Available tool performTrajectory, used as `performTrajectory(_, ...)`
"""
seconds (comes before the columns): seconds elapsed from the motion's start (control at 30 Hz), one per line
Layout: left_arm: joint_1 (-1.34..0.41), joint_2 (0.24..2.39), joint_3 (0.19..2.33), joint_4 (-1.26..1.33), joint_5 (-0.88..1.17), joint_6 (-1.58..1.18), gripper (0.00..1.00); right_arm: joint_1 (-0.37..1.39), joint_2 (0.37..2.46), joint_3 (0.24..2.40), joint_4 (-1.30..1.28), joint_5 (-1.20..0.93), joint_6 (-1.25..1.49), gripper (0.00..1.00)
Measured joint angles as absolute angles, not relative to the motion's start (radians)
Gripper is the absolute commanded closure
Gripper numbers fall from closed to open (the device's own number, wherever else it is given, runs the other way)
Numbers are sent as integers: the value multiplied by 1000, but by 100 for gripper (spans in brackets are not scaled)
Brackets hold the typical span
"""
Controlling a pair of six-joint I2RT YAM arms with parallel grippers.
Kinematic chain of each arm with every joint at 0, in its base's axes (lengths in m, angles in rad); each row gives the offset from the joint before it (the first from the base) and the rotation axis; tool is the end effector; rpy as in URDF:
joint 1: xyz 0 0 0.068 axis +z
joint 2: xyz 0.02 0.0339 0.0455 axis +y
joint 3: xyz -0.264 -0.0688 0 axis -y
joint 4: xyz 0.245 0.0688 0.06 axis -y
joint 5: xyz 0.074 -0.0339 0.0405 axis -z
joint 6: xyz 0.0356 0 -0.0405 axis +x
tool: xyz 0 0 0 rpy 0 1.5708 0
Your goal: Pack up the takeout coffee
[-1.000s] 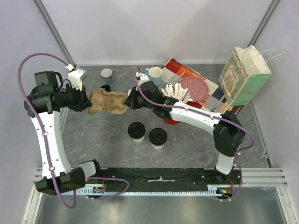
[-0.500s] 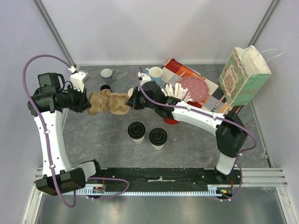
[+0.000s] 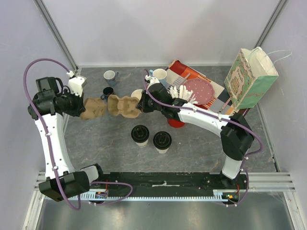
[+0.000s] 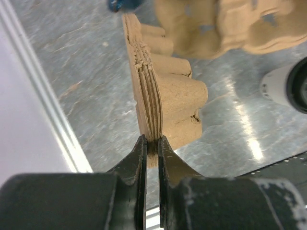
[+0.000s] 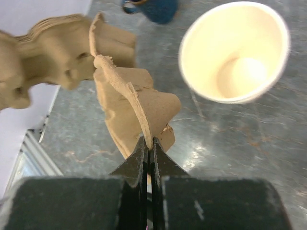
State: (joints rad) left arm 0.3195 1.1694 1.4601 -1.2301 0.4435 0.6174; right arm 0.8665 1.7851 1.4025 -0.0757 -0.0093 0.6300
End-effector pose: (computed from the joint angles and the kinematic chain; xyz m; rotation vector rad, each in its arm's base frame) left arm 0.1919 0.0474 0.3985 0.5277 2.3327 -0.1281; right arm 0.2744 0.3234 0.2872 -0.2615 2.1484 0.9228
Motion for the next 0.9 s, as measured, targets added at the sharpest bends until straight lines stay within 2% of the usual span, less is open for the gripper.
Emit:
performTrajectory(0.47,341,1168,1429,-1186,389,649,98,842,1864,1417,-115,-80,627,100)
performTrajectory(0.9,323,1172,1265,-890,175,675,98,855,1831,1453,-128,-78,630,100)
